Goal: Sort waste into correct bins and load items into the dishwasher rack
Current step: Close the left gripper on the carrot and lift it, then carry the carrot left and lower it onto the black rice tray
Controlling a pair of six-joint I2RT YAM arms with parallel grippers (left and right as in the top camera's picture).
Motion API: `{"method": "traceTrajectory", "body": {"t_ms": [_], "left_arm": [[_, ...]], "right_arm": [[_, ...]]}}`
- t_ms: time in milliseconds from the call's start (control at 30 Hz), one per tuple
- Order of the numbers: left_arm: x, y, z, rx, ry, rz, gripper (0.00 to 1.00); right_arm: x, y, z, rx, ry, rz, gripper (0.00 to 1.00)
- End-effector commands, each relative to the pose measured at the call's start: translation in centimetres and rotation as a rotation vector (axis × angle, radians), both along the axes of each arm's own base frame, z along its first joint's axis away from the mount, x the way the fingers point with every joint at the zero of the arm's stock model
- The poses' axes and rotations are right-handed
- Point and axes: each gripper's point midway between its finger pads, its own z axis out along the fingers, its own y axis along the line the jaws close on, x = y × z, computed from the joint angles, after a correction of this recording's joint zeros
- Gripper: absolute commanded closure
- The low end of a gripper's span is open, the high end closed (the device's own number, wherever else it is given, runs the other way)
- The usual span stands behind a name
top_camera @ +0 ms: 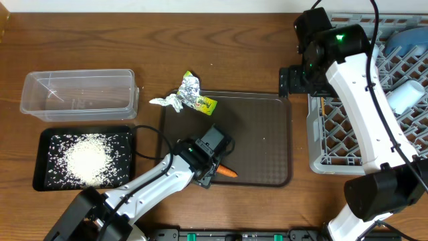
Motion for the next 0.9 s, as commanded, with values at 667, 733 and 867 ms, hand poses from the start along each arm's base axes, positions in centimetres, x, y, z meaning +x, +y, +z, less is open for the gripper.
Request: {"method": "traceTrajectory", "body": {"t_ms": [667, 733, 867], "left_arm": [[-0.6, 1.2, -2.6, 0.094, 0.053, 0.005, 0.50], [-0.6, 1.2, -2.6, 0.094, 0.053, 0.005, 0.53], [-0.6, 1.2, -2.5, 0.092, 0.051, 0.005, 0.62]], "right_arm": [[0.0, -0.1, 0.4, -0.002, -0.014, -0.013, 0.01], [0.0, -0.1, 0.4, -0.002, -0.013, -0.013, 0.01], [0.0, -0.1, 0.4, -0.002, -0.013, -0.013, 0.01]]}}
